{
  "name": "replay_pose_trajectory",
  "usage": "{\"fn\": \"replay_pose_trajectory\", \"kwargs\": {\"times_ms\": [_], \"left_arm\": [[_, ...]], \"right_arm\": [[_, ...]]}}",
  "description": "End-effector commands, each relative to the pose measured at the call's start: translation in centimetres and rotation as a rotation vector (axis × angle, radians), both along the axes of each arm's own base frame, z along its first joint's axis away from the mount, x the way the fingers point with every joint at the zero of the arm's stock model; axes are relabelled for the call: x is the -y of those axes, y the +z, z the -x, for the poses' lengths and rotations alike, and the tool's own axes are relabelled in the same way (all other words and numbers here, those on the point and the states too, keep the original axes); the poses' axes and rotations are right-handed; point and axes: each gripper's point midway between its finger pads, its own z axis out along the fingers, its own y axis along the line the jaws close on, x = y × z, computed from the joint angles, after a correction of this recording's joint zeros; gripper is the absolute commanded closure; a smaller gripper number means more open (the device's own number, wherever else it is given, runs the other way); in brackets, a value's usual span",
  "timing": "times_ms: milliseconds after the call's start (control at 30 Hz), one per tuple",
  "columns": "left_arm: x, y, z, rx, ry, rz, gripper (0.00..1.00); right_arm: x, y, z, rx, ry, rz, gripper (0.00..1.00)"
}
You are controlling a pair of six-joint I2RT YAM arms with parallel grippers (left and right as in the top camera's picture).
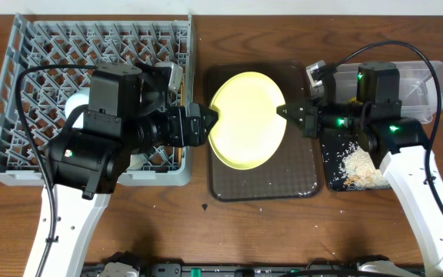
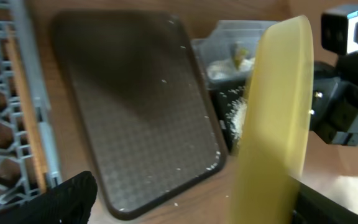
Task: Sort waste into correct bins and load items into the dishwasher
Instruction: 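Hand the yellow plate from the right gripper to the left gripper, then stand the yellow plate upright in the dish rack with the left gripper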
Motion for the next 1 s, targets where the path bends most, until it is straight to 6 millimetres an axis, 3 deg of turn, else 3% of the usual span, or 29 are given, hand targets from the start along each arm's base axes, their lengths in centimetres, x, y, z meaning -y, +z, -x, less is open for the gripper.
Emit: {"fn": "replay_pose_trajectory", "kwargs": {"times_ms": [0,100,200,367,400,467,533,633,700,867,967], "left_arm": [[1.0,0.4,0.7,-0.020,-0.045,0.051,0.14],[1.2,0.4,0.8,-0.018,-0.054,0.052,0.36],[1.6,0.4,1.0,-0.017,-0.069,0.052,0.65],[1.7,0.4,1.1,0.013,-0.097,0.025,0.91],[1.5,0.2,0.9,0.014,-0.085,0.010,0.92],[0.2,-0.4,0.6,0.015,-0.026,-0.053,0.92],[-2.3,-1.3,0.1,0.021,0.078,-0.171,0.92],[-7.2,-1.8,-0.4,0.044,0.266,-0.390,0.92],[-10.7,-0.9,-0.7,0.091,0.395,-0.531,0.92],[-17.3,1.6,-1.2,0.189,0.659,-0.840,0.92],[-19.0,2.1,-1.8,0.208,0.688,-0.993,0.92]], "right_arm": [[-2.2,3.1,2.5,0.084,0.187,-0.128,0.99],[-2.8,3.8,2.4,0.098,0.193,-0.147,0.99],[-3.3,4.2,2.4,0.125,0.207,-0.153,0.99],[-3.6,4.1,2.2,0.132,0.197,-0.138,0.99],[-3.5,3.9,2.0,0.131,0.181,-0.127,0.96],[-3.1,3.3,1.3,0.113,0.131,-0.098,0.66],[-1.9,2.1,0.2,0.082,0.048,-0.042,0.54],[1.0,-0.5,-1.1,-0.001,-0.113,0.082,0.46],[3.1,-2.6,-1.4,-0.066,-0.209,0.176,0.42],[3.9,-4.0,-0.6,-0.112,-0.221,0.239,0.42],[3.9,-4.1,-0.5,-0.119,-0.221,0.240,0.42]]}}
